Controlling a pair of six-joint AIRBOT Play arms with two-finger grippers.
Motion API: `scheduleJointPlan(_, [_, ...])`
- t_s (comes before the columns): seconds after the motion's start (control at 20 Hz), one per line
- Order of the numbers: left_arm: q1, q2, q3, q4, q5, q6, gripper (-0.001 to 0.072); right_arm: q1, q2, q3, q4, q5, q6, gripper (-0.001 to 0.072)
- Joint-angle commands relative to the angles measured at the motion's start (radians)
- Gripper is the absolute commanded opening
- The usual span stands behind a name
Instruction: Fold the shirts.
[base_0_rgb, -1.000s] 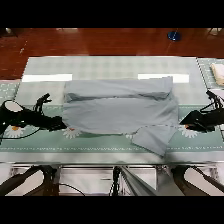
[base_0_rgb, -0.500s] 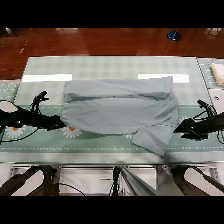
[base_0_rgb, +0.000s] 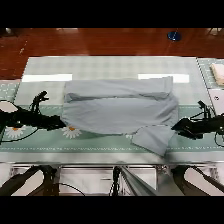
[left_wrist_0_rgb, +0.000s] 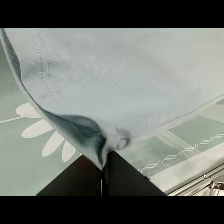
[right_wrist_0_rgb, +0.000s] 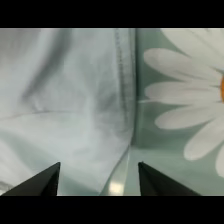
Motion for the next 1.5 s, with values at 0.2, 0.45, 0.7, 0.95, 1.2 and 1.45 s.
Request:
scheduleJointPlan(0.2, [0.000, 0.001, 0.001, 0.000, 0.002, 0.001, 0.0019, 0.001, 0.000, -0.142, 0.103, -0.171, 0.016, 0.0356])
scheduleJointPlan(0.45, [0.000, 0.001, 0.007, 0.000, 0.011, 0.001, 0.0019, 0.000, 0.005, -0.143, 0.193, -0.141, -0.047, 0.0032])
scheduleJointPlan(0.7, [0.000, 0.003, 0.163, -0.087, -0.010, 0.001, 0.0018, 0.011, 0.115, -0.003, 0.421, -0.020, -0.094, 0.0031])
scheduleJointPlan(0.95, [-0.014, -0.046, 0.280, -0.136, 0.069, 0.003, 0.0018, 0.287, 0.109, 0.244, 0.407, -0.241, 0.006, 0.0031])
scheduleJointPlan(1.2, [-0.015, -0.117, 0.285, -0.138, 0.200, 0.003, 0.0018, 0.355, -0.108, 0.491, 0.214, -0.332, 0.133, 0.0031])
scheduleJointPlan(1.45, [-0.017, -0.249, 0.381, -0.138, 0.232, 0.004, 0.0018, 0.356, -0.262, 0.609, 0.217, -0.389, 0.129, 0.0031])
